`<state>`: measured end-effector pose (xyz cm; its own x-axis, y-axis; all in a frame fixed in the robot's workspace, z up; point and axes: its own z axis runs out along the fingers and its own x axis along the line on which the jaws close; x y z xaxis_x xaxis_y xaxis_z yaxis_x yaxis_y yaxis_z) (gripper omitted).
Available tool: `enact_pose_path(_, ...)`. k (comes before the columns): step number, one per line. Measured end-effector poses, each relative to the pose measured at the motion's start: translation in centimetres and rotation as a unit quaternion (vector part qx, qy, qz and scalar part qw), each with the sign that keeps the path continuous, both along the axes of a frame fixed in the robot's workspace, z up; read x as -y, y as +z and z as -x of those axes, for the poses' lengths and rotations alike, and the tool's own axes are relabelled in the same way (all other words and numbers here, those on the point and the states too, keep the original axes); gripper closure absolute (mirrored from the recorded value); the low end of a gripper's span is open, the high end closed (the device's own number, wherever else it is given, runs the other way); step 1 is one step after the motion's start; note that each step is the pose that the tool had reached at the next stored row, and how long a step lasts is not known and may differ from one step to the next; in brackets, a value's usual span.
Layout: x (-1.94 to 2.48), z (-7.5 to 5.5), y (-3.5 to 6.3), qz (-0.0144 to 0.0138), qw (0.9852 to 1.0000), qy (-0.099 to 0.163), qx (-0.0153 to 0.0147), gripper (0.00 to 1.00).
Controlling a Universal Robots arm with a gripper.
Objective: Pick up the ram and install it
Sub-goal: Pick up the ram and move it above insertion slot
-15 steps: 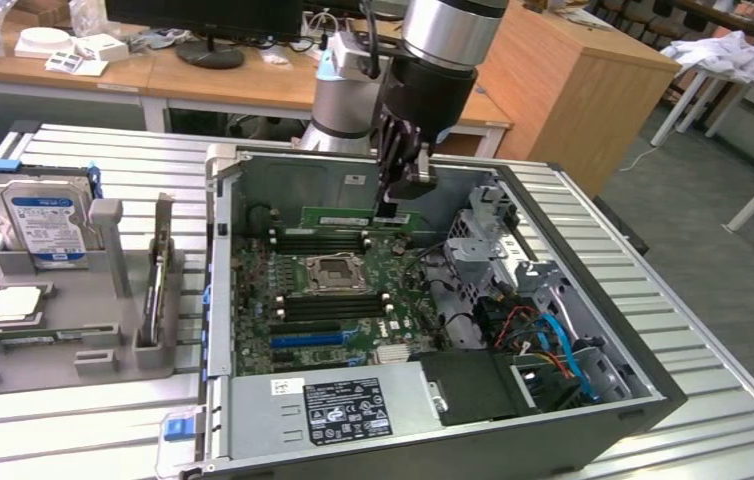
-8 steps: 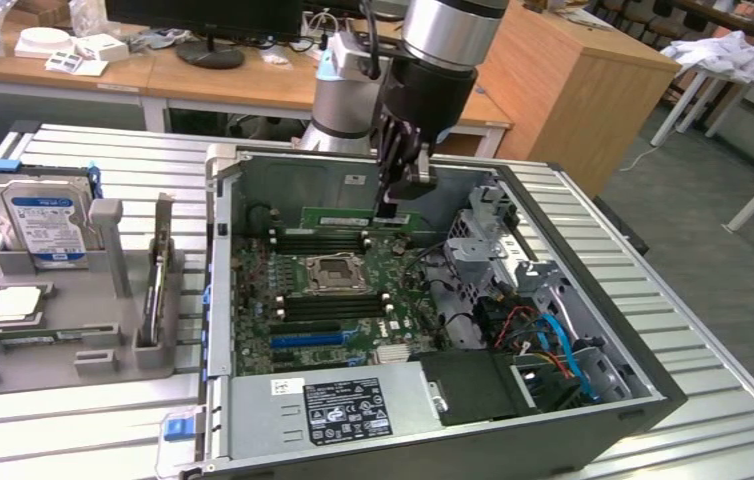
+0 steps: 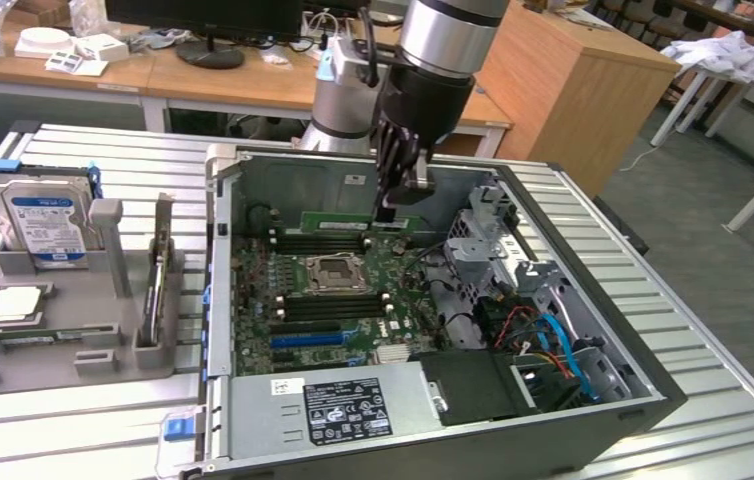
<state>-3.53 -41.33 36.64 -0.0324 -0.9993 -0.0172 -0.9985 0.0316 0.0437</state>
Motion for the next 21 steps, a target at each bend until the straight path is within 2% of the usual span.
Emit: enact_pose_path(21, 0.00, 0.0, -1.23, 0.0001, 1.0000, 0.000, 0.0001, 0.88)
